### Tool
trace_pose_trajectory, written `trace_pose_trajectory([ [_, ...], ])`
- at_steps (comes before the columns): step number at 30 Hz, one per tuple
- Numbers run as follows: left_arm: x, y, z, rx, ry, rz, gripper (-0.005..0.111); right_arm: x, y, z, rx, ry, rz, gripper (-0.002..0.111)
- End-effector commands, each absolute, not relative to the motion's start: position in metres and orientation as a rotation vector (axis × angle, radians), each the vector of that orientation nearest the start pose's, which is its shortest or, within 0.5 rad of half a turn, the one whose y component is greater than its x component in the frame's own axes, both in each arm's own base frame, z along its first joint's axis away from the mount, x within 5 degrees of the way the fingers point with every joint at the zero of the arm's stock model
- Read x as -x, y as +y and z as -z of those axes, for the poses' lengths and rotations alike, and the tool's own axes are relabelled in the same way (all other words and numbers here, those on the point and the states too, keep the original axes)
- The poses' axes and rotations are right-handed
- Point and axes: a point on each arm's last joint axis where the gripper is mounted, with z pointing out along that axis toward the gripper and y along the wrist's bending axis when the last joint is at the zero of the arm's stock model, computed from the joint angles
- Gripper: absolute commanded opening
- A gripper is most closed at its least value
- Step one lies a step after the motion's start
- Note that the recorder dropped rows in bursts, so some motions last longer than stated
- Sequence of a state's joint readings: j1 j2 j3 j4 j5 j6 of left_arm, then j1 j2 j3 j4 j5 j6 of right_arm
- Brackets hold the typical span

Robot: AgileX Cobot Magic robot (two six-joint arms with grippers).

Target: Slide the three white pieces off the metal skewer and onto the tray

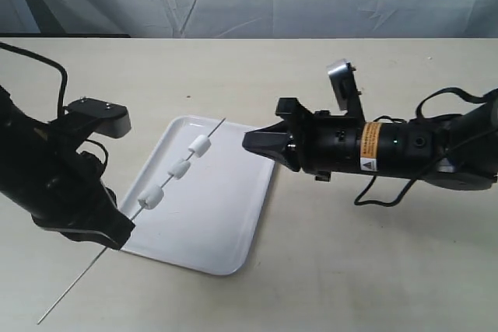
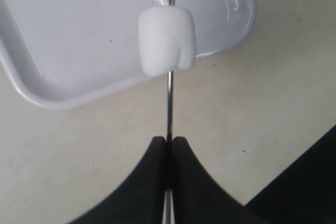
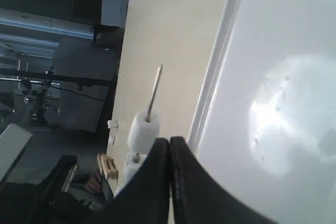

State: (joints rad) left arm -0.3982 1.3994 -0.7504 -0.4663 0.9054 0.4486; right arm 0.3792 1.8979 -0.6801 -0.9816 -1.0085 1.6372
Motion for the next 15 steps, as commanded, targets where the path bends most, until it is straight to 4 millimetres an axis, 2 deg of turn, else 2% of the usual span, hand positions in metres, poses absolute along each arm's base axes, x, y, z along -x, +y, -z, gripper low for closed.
trace_pose_trajectory([
  [1, -0.193, -0.118, -0.206, -0.769, 2.872, 0.599, 0.0, -0.273, 0.204, -0.129, -0.113, 2.234, -1.564, -0.001],
  [3, -0.192, -0.118, -0.203, -0.71, 2.887, 0.596, 0.0, -0.273, 0.21, -0.125, -0.136, 2.254, -1.534, 0.007],
  [5, -0.191, -0.116, -0.198, -0.648, 2.903, 0.588, 0.0, -0.272, 0.211, -0.122, -0.147, 2.27, -1.536, 0.027],
  [7, -0.192, -0.116, -0.197, -0.619, 2.893, 0.58, 0.0, -0.27, 0.214, -0.122, -0.191, 2.291, -1.571, 0.038],
  [15, -0.192, -0.117, -0.198, -0.6, 2.892, 0.601, 0.0, -0.26, 0.231, -0.124, -0.262, 2.279, -1.618, 0.035],
])
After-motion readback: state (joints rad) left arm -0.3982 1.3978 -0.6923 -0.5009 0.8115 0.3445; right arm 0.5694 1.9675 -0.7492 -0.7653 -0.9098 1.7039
